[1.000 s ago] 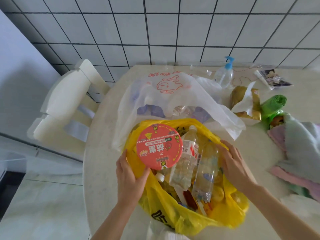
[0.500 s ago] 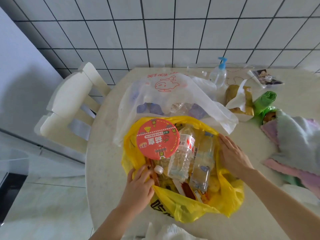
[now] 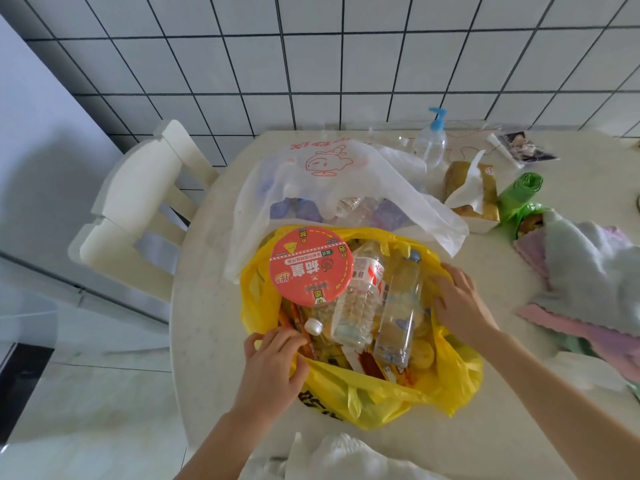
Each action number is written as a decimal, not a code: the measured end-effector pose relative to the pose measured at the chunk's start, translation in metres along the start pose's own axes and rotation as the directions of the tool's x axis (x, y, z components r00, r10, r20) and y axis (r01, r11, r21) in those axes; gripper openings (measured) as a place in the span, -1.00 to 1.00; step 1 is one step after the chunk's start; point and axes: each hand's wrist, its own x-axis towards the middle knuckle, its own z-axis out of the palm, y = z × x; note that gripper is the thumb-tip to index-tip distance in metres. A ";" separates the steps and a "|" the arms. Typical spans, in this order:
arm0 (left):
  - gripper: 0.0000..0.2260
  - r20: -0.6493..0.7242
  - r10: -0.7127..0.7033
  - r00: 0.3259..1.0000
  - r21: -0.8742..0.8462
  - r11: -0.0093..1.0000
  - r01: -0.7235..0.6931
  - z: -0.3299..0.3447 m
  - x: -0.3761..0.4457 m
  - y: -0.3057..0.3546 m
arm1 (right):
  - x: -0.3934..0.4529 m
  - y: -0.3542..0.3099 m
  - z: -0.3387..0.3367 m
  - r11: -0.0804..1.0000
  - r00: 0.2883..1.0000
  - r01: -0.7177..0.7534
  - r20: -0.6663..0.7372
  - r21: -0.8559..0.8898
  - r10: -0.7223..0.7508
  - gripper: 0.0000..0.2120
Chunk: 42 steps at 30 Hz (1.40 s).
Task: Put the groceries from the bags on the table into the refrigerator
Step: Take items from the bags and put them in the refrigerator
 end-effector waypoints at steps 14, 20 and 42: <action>-0.25 0.238 -0.297 0.925 0.081 0.955 0.286 0.030 0.075 0.116 | -0.043 -0.082 -0.005 0.683 0.864 -0.500 0.263 0.532 0.429 -0.39; -0.14 0.160 -0.344 0.925 0.321 0.905 0.280 0.053 0.079 0.121 | -0.032 -0.091 -0.002 0.621 0.833 -0.550 0.313 0.559 0.456 -0.27; -0.11 0.016 -0.431 0.902 0.266 0.872 0.412 0.065 0.082 0.114 | -0.034 -0.086 0.008 0.751 0.833 -0.537 0.383 0.385 0.400 -0.19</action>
